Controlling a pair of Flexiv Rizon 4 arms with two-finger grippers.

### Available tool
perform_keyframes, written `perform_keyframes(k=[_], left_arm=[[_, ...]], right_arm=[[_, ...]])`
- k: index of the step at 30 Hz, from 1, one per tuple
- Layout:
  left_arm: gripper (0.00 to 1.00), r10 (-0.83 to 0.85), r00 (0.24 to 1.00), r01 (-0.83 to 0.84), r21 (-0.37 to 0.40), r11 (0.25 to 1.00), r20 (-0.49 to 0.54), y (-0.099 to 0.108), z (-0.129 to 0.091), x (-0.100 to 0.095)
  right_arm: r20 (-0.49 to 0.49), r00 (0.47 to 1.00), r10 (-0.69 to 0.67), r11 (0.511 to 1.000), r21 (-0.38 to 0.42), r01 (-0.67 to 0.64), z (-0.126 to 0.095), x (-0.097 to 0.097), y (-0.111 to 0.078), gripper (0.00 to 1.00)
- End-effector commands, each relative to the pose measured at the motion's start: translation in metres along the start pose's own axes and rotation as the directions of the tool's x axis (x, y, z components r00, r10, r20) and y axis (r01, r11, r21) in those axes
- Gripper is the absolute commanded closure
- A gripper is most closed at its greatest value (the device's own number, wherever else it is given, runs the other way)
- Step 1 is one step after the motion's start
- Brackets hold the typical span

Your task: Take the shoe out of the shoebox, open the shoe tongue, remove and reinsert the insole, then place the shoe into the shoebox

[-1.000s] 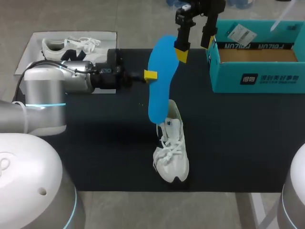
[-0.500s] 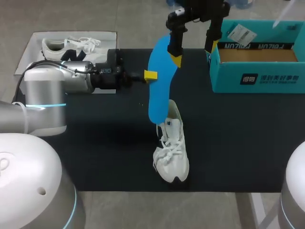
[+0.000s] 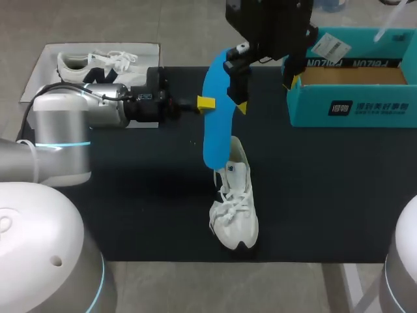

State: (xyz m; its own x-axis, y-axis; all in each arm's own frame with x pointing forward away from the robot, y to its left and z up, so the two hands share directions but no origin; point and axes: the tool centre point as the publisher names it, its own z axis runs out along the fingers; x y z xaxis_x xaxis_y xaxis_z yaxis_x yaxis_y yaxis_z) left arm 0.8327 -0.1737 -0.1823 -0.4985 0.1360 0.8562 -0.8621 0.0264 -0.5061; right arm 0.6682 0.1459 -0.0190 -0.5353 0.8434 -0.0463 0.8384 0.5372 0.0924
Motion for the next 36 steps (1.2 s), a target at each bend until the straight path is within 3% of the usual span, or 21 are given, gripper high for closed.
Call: perform_keyframes(k=[1,30,32,36], left_arm=[[1.0,0.0,1.0,0.0,0.0,1.0,0.003,0.001,0.0,0.001],[1.0,0.0,1.0,0.0,0.0,1.0,0.003,0.001,0.0,0.001],[1.0,0.161,0.985,-0.158,-0.055,0.986,0.063,0.01,-0.004,0.007],[1.0,0.44,0.898,-0.439,-0.032,0.898,0.017,0.026,-0.017,0.024]], right_arm=[[-0.065,0.997,-0.036,0.999,-0.026,0.035,0.002,-0.007,0.001,0.0],[-0.065,0.997,-0.036,0.999,-0.026,0.035,0.002,-0.007,0.001,0.0],[-0.065,0.997,-0.036,0.999,-0.026,0.035,0.002,-0.007,0.001,0.0],[-0.065,0.997,-0.036,0.999,-0.026,0.035,0.002,-0.007,0.001,0.0]])
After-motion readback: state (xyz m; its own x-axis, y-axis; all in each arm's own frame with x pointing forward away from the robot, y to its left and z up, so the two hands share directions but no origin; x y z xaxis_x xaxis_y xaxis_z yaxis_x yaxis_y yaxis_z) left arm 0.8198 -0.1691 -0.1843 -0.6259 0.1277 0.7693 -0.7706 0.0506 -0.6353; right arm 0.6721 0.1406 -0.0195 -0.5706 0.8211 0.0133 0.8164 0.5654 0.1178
